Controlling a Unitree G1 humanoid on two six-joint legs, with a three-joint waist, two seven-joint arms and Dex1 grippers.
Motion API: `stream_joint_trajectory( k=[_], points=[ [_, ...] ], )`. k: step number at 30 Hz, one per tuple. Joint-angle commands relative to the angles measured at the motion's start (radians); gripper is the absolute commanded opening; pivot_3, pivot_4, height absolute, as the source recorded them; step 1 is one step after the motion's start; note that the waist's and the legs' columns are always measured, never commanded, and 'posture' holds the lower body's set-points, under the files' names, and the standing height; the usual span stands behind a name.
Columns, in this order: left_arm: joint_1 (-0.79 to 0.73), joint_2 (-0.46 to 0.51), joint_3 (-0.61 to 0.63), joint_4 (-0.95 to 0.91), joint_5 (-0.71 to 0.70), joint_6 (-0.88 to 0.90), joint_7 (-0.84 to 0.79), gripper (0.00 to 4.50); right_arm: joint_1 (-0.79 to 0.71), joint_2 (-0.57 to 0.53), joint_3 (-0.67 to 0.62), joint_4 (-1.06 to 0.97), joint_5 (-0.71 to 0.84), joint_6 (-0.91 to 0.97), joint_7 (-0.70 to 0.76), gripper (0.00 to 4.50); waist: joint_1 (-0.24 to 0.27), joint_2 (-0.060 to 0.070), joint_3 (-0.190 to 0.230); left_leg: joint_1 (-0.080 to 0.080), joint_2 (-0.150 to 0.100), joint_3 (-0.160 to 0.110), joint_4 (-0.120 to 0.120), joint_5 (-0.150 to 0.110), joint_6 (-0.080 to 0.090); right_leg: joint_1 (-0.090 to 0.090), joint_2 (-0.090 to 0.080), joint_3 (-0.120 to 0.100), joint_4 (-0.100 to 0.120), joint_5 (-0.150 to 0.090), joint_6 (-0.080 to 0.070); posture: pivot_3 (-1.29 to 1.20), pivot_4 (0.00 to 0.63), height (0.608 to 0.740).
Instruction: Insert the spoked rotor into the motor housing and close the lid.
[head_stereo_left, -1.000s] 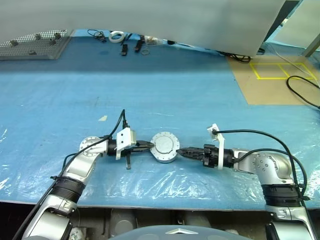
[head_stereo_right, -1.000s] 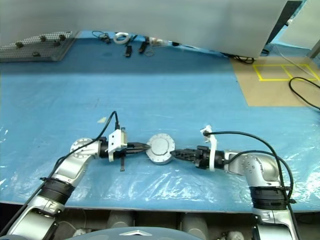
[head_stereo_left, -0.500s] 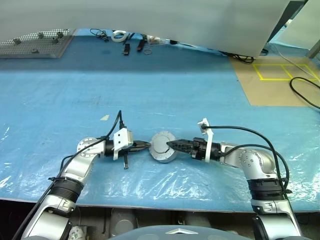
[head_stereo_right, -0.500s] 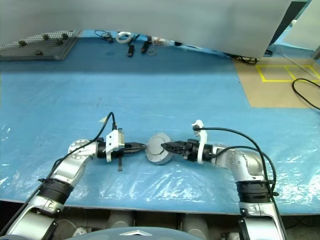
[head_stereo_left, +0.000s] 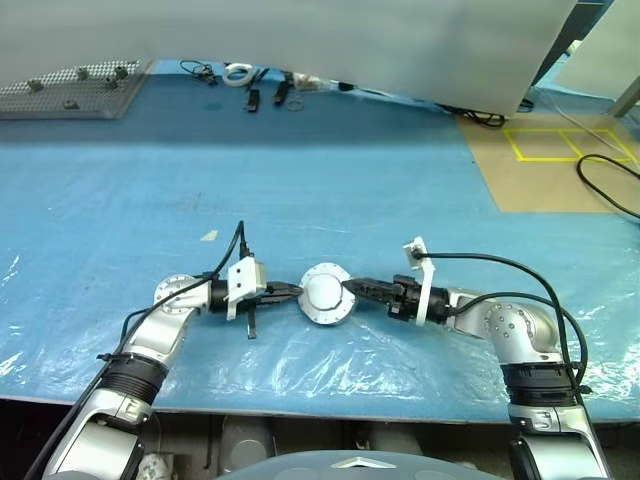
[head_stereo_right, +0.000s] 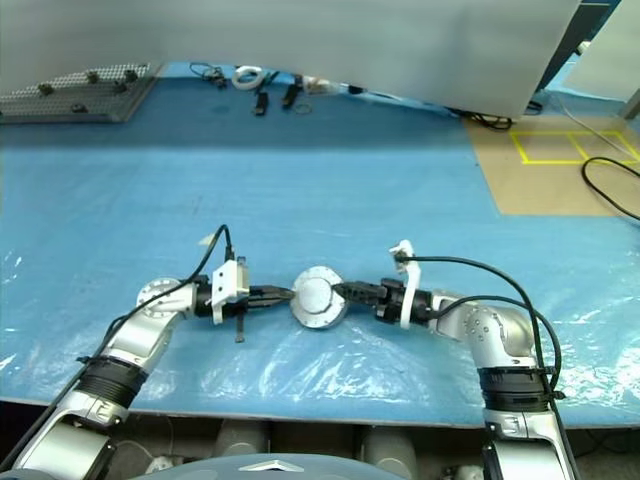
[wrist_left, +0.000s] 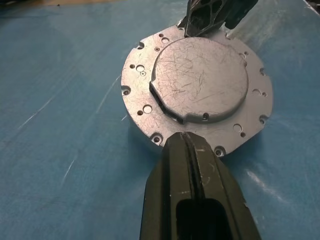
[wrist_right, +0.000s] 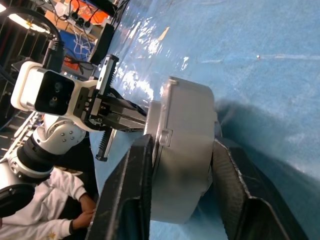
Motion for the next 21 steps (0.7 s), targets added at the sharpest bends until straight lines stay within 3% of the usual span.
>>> stream_joint_trajectory(
  k=[1, 14, 21],
  points=[
    [0.016, -0.002, -0.026, 0.024, 0.034, 0.02, 0.005, 0.0, 0.001, 0.001, 0.006, -0.012, 0.003, -0.009, -0.004, 1.19, -0.001, 0.0, 0.0, 0.0, 0.0, 0.0, 0.0, 0.0, 0.0, 0.0, 0.0, 0.0, 0.0, 0.0, 0.0, 0.0, 0.15, 0.74],
    [0.006, -0.006, -0.022, 0.019, 0.027, 0.033, 0.005, 0.0, 0.001, 0.012, 0.008, -0.004, -0.002, -0.017, -0.012, 1.18, -0.001, 0.0, 0.0, 0.0, 0.0, 0.0, 0.0, 0.0, 0.0, 0.0, 0.0, 0.0, 0.0, 0.0, 0.0, 0.0, 0.15, 0.74],
    [0.004, -0.015, 0.056, -0.117, -0.105, 0.186, 0.024, 0.0, -0.003, 0.024, 0.012, 0.039, -0.029, -0.045, -0.03, 1.18, -0.006, 0.001, 0.0, -0.001, 0.0, 0.0, 0.0, 0.0, 0.0, -0.001, 0.0, 0.0, 0.0, 0.0, 0.0, 0.0, 0.15, 0.74]
  ],
)
